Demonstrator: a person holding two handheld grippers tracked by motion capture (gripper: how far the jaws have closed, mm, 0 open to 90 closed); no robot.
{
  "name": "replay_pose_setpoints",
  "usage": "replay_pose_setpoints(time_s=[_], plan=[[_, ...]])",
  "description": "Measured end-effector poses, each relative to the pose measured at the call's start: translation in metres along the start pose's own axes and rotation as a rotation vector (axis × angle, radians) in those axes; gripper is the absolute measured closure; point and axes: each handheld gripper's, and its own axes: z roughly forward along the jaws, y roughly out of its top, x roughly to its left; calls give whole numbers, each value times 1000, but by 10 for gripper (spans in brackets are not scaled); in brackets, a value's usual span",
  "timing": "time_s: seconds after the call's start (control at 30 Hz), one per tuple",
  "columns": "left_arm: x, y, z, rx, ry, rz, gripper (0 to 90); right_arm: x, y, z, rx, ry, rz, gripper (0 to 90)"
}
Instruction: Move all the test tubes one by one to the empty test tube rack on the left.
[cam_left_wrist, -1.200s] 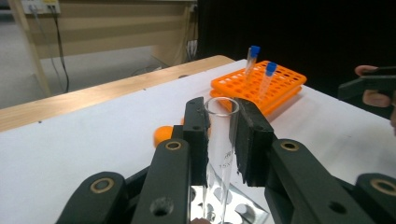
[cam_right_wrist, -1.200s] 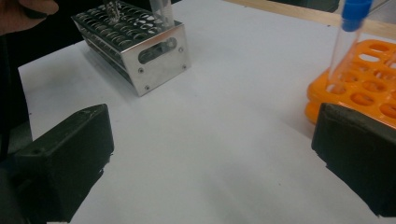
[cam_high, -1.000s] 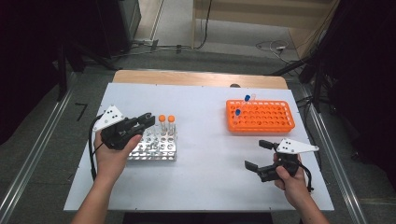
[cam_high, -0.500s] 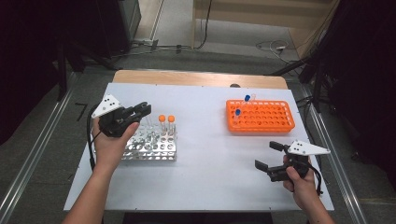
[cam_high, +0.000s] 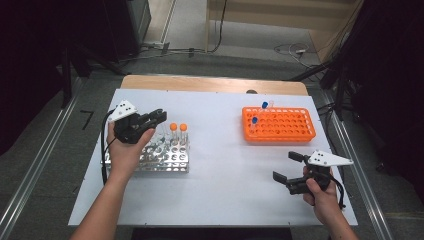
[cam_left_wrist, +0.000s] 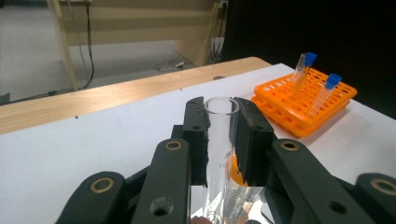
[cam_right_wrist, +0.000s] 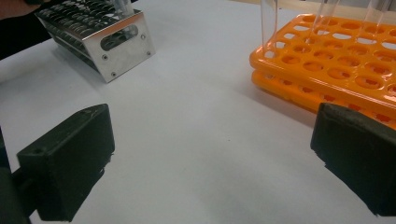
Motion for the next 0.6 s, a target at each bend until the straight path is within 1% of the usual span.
replay_pose_setpoints(time_s=[0.23,0.37,0.6], plan=[[0,-7,5,29,17,-1,764,0,0,0,-3,-1,1,0],[-1,-13,8,65,22,4,764,-1,0,0,-1,-2,4,0],[-1,-18,8,93,24,1,756,0,-1,1,4,-3,-2,0]])
